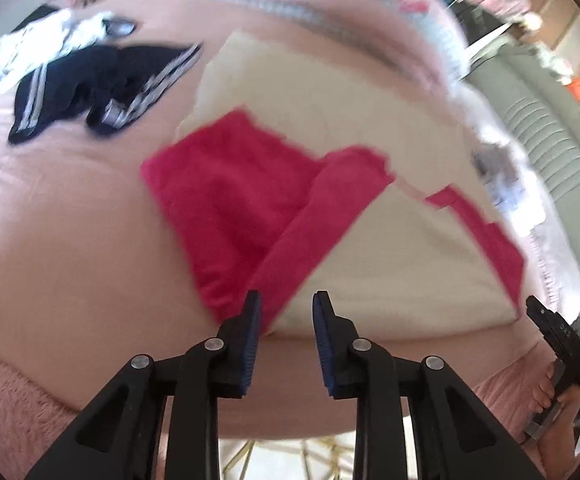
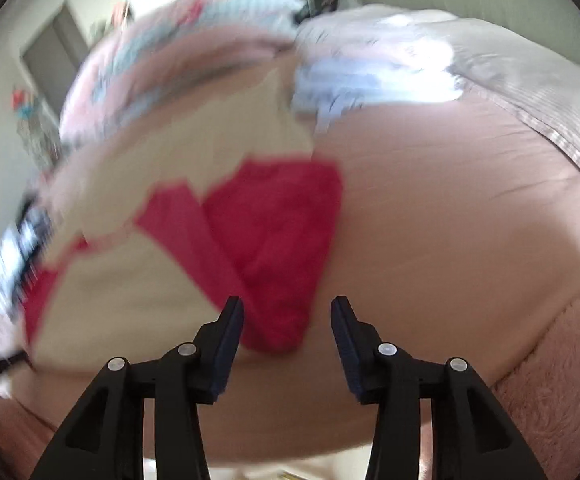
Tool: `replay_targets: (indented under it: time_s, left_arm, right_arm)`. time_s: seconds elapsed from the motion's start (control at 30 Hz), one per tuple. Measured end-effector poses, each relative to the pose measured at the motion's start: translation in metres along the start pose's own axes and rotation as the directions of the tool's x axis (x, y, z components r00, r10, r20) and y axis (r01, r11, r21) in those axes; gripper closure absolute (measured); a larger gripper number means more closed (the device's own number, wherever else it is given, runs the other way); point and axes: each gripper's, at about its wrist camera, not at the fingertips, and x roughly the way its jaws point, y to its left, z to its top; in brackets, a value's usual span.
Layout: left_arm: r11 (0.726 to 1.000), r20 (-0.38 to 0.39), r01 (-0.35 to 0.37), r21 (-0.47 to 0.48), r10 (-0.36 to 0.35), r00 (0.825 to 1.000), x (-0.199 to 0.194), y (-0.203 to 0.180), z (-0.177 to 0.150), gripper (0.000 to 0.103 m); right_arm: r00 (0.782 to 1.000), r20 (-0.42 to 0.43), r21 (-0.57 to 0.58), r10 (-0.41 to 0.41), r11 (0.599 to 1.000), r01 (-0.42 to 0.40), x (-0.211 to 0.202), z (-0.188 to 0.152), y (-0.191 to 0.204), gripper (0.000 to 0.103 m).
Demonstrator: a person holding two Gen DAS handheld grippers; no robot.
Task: Fold clothes
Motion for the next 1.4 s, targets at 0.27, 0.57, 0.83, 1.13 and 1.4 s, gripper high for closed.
replay_targets:
  time_s: [0.27,0.57,0.83,1.13,1.4]
  left_arm:
    - [0.994,0.065,0.078,0.077,-0.083,0.994,0.043,-0.064,0.01,0.079]
    - [0.998,0.047,0.037,0.042,-0.039,0.998,0.047,-0.036,-0.013,0.079]
    - [0.999,0.053,0.04,0.026,-0.041,0.998,0.043,-0.04,-0.015,0.073]
    - [0.988,0.073,0.022,0.15,-0.033,0.997,0.052,-0.078,-0.012,0.07]
    - [0.997,0.099,0.042,0.071,-0.049,0.994,0.051,-0.048,-0.013,0.07]
  right_arm:
    - [0.989,-0.021,-0.023,0.144,0.989,-0.144,0.027,0.009,0.017,0.058]
    - [0.999,-0.027,-0.024,-0.031,0.999,0.03,0.009,-0.005,0.003,0.06]
    - [0.999,-0.048,0.161,-0.011,0.987,0.019,0.003,0.013,-0.039,0.057]
    - [0.997,-0.001,0.143,0.079,0.987,-0.078,-0.004,0.016,-0.022,0.049]
    - [0.991,-0.133,-0.13,0.008,0.991,-0.025,0.021,-0.005,0.029,0.057]
